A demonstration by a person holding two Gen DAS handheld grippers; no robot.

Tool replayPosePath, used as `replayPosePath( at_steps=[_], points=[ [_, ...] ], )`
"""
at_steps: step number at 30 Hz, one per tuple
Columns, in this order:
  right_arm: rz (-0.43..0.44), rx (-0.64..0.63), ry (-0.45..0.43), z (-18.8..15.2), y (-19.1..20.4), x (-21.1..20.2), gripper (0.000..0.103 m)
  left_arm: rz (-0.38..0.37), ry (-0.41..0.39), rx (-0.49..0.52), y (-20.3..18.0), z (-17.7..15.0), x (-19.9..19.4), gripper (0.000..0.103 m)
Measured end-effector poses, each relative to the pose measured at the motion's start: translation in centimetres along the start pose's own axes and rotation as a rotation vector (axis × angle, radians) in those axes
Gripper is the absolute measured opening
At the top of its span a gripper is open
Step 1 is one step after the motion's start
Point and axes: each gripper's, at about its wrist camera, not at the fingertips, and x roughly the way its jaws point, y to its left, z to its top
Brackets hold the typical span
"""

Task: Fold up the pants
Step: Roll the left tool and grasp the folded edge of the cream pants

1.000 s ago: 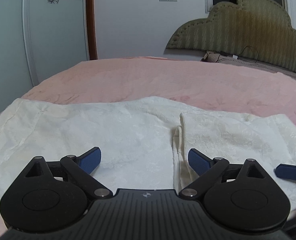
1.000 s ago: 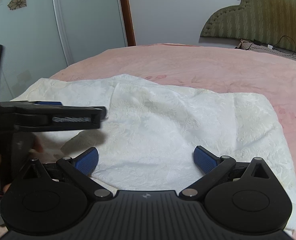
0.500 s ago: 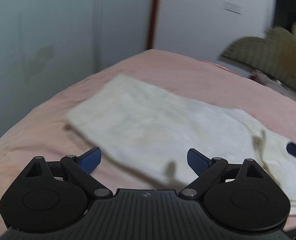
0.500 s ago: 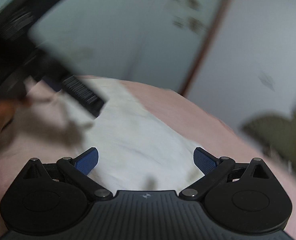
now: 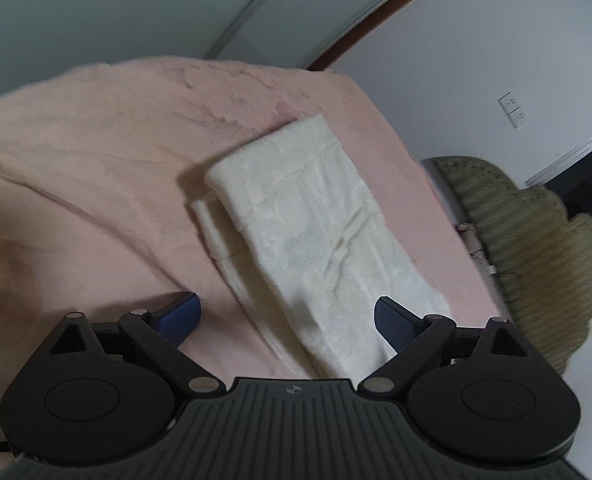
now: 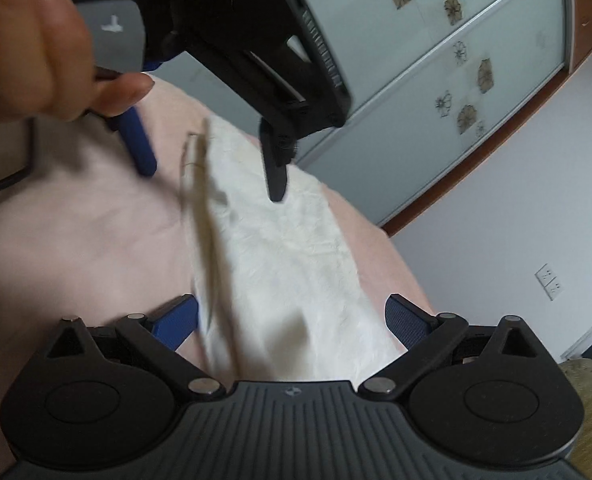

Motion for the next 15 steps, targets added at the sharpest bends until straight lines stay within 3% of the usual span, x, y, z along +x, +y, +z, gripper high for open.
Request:
replayPosePath(
  at_steps=[3, 7, 9, 12, 15],
  points=[
    [-0.024, 0.035, -0.005, 0.7, -0.5, 1.2, 0.101, -0.067, 0.019, -0.045, 0.4, 0.4, 1.0, 0.098],
    [-0.037, 0.209, -0.032, 1.2, -3.4, 1.0, 0.102, -0.14, 0.051, -0.134, 1.0, 1.1, 2.3, 0.098],
    [0.009, 0.298, -0.039, 1.0, -5.4, 0.6, 0.102, -0.177, 0.06, -0.175, 1.2, 1.6, 3.2, 0.098],
    [0.156, 0.399, -0.044, 1.0, -8.2, 0.1, 0.101, -0.176, 0.052, -0.192, 0.8, 2.6, 4.5, 0.095],
    [0.184, 0.494, -0.017, 1.0, -10.5, 0.0, 0.101, -0.143, 0.042, -0.185, 0.3, 3.6, 5.4, 0.088]
  ],
)
